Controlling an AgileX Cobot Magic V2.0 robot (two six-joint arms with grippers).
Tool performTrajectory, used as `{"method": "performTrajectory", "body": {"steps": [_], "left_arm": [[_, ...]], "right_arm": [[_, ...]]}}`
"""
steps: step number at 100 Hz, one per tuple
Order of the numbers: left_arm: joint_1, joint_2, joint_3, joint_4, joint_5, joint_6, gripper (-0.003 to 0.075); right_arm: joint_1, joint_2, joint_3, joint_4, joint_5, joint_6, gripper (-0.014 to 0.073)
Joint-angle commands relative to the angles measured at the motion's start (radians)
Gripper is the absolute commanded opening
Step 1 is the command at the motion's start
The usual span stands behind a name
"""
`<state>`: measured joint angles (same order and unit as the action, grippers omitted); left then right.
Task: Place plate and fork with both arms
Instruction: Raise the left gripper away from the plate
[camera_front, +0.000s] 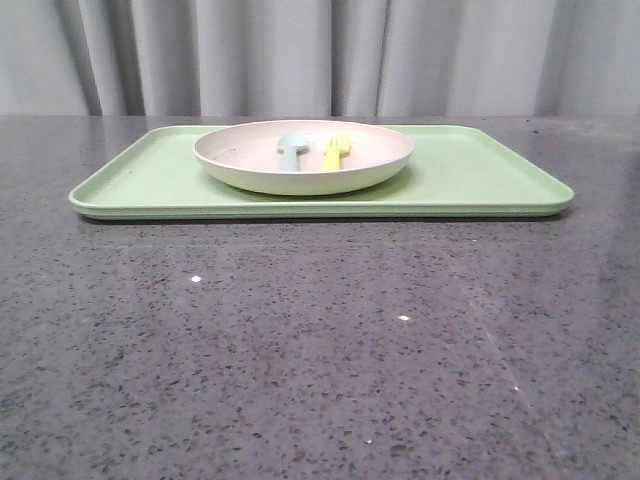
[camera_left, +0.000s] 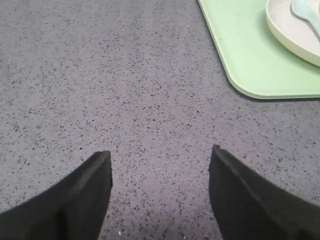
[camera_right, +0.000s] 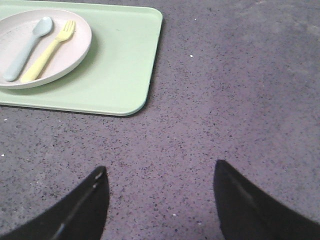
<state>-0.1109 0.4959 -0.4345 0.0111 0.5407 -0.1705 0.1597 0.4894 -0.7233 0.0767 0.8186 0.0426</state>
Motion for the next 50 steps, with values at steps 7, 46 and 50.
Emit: {"method": "performTrajectory", "body": {"steps": [7, 46, 50], "left_arm": [[0.001, 0.003, -0.025, 0.001, -0.067, -0.010, 0.0420], [0.001, 0.003, -0.025, 0.001, -0.067, -0.010, 0.0420], [0.001, 0.003, -0.025, 0.001, -0.067, -0.010, 0.0420]], "right_arm": [[-0.004, 0.055, -0.053, 0.122, -0.084, -0.005, 0.0466], [0.079, 0.410, -0.307, 0.147, -0.070, -0.006, 0.0466], [0.101, 0.448, -0.338, 0.147, -0.072, -0.006, 0.0466]]}}
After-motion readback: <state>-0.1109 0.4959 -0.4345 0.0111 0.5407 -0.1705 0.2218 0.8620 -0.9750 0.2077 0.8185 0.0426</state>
